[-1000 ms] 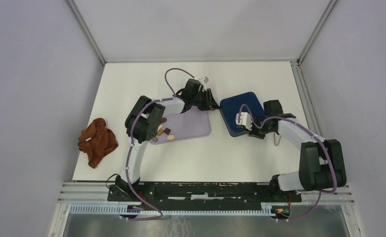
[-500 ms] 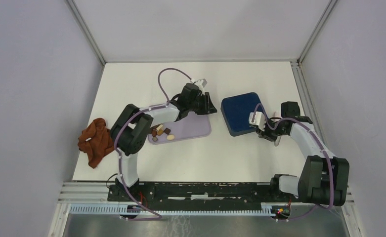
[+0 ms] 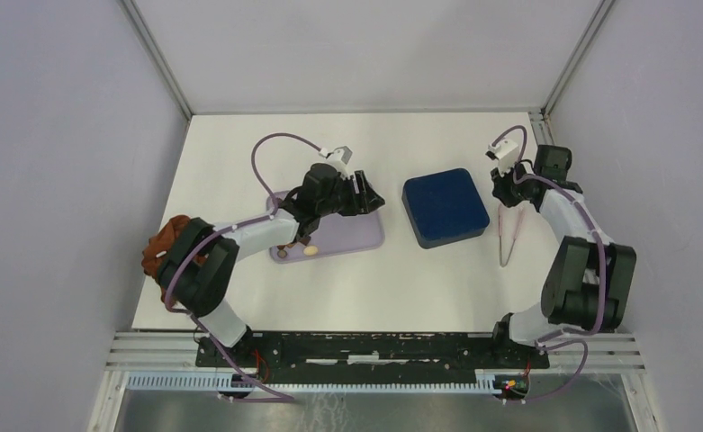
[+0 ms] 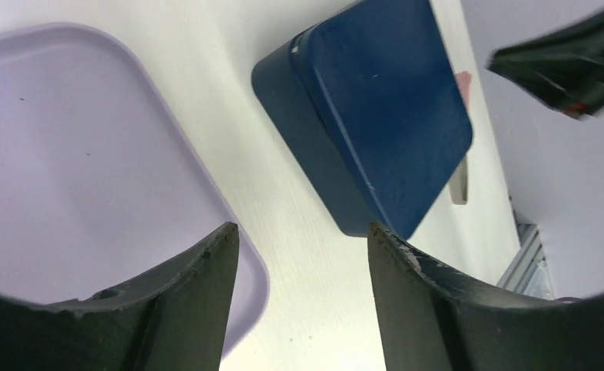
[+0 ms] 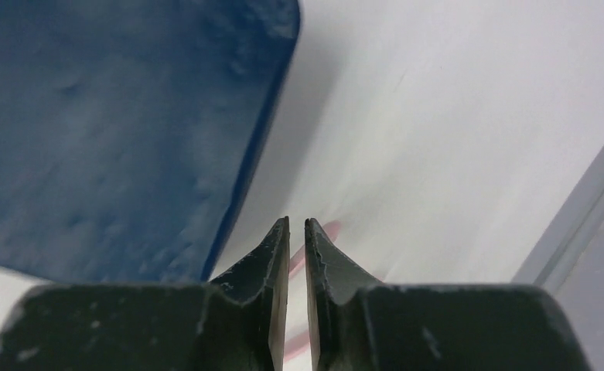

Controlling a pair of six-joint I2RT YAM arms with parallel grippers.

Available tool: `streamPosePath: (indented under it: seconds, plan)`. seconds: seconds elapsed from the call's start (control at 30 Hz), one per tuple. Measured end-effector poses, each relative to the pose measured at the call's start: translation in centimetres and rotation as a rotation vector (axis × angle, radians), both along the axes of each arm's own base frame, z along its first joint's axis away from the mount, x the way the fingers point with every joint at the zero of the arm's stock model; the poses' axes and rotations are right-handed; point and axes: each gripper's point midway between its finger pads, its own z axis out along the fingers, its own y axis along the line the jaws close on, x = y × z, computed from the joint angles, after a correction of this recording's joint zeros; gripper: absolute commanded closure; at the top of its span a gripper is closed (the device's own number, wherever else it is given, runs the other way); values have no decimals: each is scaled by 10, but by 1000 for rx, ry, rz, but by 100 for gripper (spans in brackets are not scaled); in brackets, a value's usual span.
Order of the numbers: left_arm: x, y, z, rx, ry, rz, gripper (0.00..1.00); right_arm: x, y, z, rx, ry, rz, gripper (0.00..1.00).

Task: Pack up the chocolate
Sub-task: Adjust the packing box at the center of the board.

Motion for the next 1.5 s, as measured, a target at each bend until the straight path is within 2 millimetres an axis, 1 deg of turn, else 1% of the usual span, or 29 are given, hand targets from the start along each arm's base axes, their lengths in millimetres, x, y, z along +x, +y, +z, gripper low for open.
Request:
streamPosePath:
  seconds: [0.1, 0.13, 0.2, 0.27, 0.3, 0.37, 0.4, 0.43, 0.5, 0.6, 0.63, 0.7, 0.8, 0.87, 0.93, 1.0, 1.13, 1.2, 1.3, 1.37, 1.43, 1.5]
  plan:
    - [-8, 0, 18, -50, -26, 2, 22, 23, -8, -22, 34, 74, -61, 85]
    - [-9, -1, 25, -68, -38, 2, 21, 33, -9, -30, 51, 102, -72, 86]
    - [-13, -5, 38, -100, -64, -6, 20, 45, -10, -43, 75, 140, -83, 86]
    - [-15, -11, 45, -121, -80, -16, 17, 45, -8, -57, 103, 182, -85, 85]
    - [-16, -13, 45, -123, -81, -20, 15, 41, -5, -63, 117, 213, -83, 85]
    - [-15, -16, 40, -116, -73, -24, 15, 34, 0, -69, 141, 249, -75, 85]
    - [-12, -19, 37, -106, -62, -23, 15, 32, 2, -70, 149, 260, -71, 85]
    - [-5, -23, 33, -94, -51, -20, 16, 30, 3, -71, 157, 267, -66, 84]
    - [16, -33, 28, -79, -45, -12, 22, 28, 6, -71, 169, 276, -58, 84]
    - [54, -41, 24, -71, -44, 9, 33, 26, 13, -74, 202, 300, -37, 85]
    - [68, -43, 23, -72, -42, 18, 35, 27, 15, -77, 215, 316, -29, 85]
    - [94, -42, 19, -73, -41, 42, 37, 36, 21, -84, 242, 348, -9, 85]
    - [115, -36, 8, -64, -18, 62, 39, 44, 28, -92, 259, 378, 19, 85]
    - [121, -31, -1, -51, 5, 72, 41, 45, 37, -93, 261, 394, 50, 85]
    - [120, -29, -10, -37, 34, 68, 45, 45, 49, -91, 263, 403, 100, 85]
    - [115, -32, -17, -28, 63, 48, 51, 46, 65, -86, 267, 415, 172, 85]
    - [105, -34, -28, -2, 105, 18, 55, 49, 100, -78, 267, 434, 331, 84]
    - [101, -32, -32, 18, 117, 12, 59, 49, 111, -77, 257, 439, 385, 84]
    - [96, -28, -41, 56, 139, 8, 62, 40, 119, -77, 251, 464, 422, 84]
    - [93, -24, -48, 83, 152, 13, 63, 38, 120, -77, 247, 475, 414, 83]
    - [89, -19, -55, 109, 174, 18, 64, 39, 115, -77, 224, 463, 380, 82]
    - [84, -16, -62, 131, 194, 16, 65, 36, 105, -71, 190, 433, 325, 81]
